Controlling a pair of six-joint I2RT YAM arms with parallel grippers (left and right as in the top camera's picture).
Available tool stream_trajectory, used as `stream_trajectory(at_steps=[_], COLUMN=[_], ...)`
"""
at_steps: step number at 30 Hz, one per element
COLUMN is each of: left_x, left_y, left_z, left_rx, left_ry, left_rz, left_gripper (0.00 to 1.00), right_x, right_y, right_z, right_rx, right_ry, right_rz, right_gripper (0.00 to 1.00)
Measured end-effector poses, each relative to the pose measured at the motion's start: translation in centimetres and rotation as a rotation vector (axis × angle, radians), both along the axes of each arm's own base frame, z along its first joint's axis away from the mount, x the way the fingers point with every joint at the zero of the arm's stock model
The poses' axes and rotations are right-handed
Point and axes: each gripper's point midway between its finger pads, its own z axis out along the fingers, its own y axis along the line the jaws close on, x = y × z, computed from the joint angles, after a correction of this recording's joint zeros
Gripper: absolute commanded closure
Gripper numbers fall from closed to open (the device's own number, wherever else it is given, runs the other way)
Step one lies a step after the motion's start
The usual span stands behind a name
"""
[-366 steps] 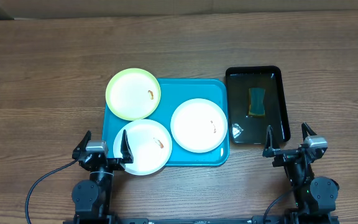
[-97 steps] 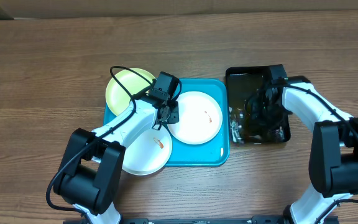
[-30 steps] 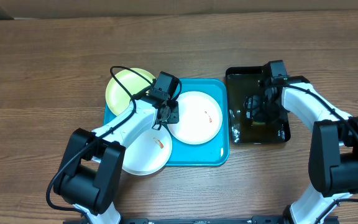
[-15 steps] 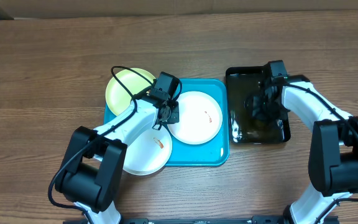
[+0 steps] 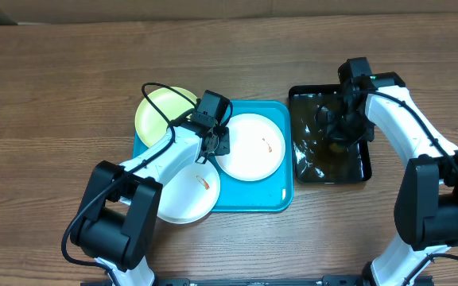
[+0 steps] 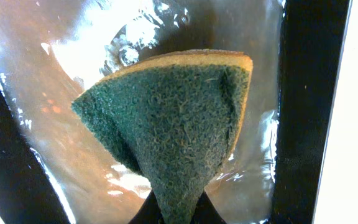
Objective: Clean dirty plates on tray and stack at the side
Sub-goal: 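Grasp the green sponge with the right gripper and lift it, then carry the sponge with the right gripper onto the held white plate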
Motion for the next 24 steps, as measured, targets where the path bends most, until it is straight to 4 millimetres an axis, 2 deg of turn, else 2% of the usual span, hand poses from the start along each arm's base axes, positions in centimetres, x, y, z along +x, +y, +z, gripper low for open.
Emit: stream_trajectory(at_steps=[2,5,6,7,8,12,18,24], left_x=[0.1,0.1,0.1,0.1,0.1,0.2,0.2,0.2], left_y=[0.1,0.1,0.1,0.1,0.1,0.0,0.0,0.0], left_z=[0.0,0.0,0.0,0.0,0.0,0.1,0.1,0.1], left_rx=[-0.001,-0.002,-0.001,-0.002,-0.002,-0.007,-0.008,-0.009], left_ry=[-0.002,-0.003,-0.004,-0.003,-0.003,-0.005,-0.004,-0.004], left_rz=[0.005,0.003,0.003,0.003,0.005,0.001,0.001,0.0], left_gripper=[0.82,0.8,0.83,0.94,0.96,0.96,0.95,0.94], right_x=[-0.1,0.2,0.3,0.4,0.4,0.0,0.7,0.7], right_y=[-0.1,-0.1,-0.1,-0.1,-0.1,-0.1,0.0,1.3], right_z=[0.1,0.8,0.9,0.9,1.0,1.3,2.7,2.9], right_rx=[-0.005,-0.008,-0.008,-0.008,-0.009,-0.004,-0.029,-0.04], right_ry=[0.004,-0.002,-0.004,-0.008,-0.008,0.014,-0.01,-0.016], right_rz=[0.0,0.001,0.0,0.0,0.001,0.003,0.028,0.074], right_gripper=[0.96,0.96,0.96,0.96,0.96,0.96,0.96,0.96])
